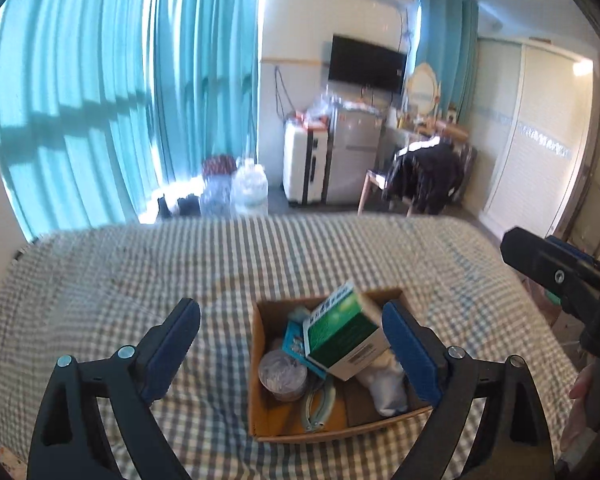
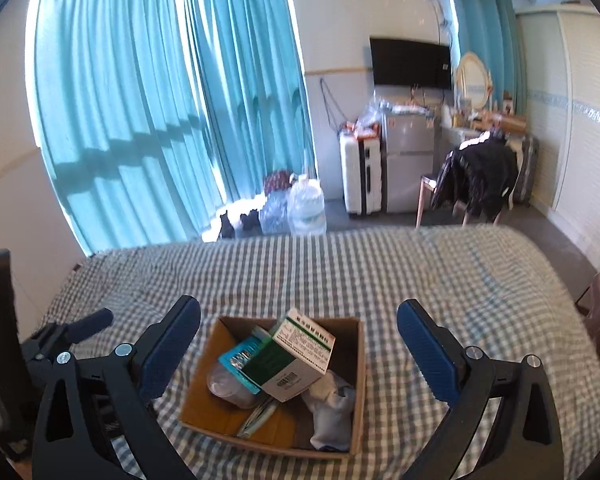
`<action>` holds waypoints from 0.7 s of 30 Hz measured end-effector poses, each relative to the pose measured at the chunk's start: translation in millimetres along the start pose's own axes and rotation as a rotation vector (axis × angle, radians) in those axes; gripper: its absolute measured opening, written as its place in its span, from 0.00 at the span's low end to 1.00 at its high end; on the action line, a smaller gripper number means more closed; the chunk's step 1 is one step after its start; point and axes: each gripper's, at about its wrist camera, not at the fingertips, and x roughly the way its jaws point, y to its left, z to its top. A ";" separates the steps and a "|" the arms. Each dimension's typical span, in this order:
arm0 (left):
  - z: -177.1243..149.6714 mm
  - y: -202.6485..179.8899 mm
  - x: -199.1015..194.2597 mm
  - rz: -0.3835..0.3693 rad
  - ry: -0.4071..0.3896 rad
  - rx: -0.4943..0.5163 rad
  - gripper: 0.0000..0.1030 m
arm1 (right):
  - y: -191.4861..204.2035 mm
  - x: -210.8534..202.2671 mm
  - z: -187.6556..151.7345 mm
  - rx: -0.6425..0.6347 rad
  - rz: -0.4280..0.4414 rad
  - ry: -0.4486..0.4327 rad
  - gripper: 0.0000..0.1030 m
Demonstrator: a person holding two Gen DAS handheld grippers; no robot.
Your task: Organize objects
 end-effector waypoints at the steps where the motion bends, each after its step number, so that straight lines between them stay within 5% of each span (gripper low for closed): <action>1: 3.5 0.0 -14.3 0.001 -0.021 0.001 0.94 | 1.7 -16.3 4.0 -0.004 -0.002 -0.021 0.96; 13: 19.0 -17.3 -160.2 0.045 -0.254 0.063 1.00 | 12.8 -174.1 13.2 -0.052 -0.063 -0.225 0.98; 21: -16.2 -24.7 -220.6 0.027 -0.386 0.074 1.00 | 6.0 -240.4 -19.9 -0.062 -0.078 -0.339 0.99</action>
